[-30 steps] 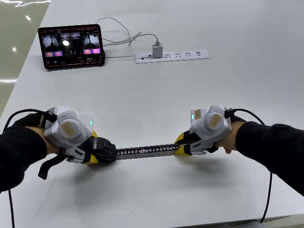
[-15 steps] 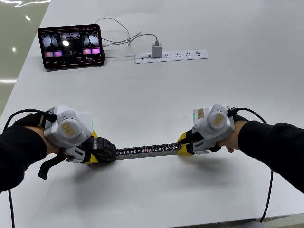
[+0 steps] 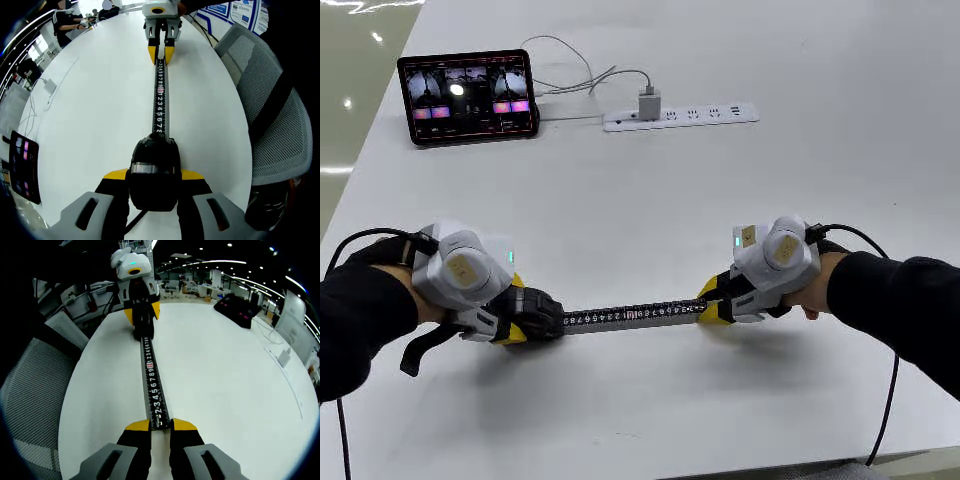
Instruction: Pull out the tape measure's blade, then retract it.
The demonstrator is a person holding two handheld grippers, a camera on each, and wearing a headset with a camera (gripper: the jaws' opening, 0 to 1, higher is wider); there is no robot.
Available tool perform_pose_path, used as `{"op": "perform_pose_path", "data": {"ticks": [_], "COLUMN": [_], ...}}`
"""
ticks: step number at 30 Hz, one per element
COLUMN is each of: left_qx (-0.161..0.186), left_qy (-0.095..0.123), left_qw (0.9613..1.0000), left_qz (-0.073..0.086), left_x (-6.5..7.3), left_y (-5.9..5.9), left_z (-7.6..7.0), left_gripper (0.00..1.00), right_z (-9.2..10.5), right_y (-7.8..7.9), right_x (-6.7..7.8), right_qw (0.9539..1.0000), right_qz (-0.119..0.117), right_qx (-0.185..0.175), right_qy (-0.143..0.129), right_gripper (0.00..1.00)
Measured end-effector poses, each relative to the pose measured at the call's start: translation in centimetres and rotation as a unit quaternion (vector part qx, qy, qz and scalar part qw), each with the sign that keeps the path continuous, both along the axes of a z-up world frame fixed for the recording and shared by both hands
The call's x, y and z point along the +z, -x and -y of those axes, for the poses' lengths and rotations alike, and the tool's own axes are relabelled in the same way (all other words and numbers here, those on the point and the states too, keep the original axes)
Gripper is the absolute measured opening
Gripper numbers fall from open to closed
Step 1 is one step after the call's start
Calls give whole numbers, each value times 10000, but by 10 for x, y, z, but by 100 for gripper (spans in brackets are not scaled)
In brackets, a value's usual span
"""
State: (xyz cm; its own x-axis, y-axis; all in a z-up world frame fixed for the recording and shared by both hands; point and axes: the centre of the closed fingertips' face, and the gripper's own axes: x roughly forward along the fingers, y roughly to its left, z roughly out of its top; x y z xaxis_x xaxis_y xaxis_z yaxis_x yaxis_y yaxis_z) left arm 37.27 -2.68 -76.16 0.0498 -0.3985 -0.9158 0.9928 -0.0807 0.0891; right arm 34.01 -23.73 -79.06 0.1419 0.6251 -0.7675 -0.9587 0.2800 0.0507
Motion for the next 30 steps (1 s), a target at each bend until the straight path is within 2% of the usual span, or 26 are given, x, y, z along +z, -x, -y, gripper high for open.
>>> {"op": "perform_pose_path", "data": {"ticks": [30], "left_qx": [16], "left_qy": [6], "left_qw": [10000], "left_qz": [2], "left_x": [-1], "left_y": [0], "left_z": [0], "left_gripper": [31], "right_z": [17], "right_y": [2], "right_x": [0], "right_qw": [9999], "right_qz": [-34], "right_qx": [-53], "right_qy": [103], "right_gripper": [9]}}
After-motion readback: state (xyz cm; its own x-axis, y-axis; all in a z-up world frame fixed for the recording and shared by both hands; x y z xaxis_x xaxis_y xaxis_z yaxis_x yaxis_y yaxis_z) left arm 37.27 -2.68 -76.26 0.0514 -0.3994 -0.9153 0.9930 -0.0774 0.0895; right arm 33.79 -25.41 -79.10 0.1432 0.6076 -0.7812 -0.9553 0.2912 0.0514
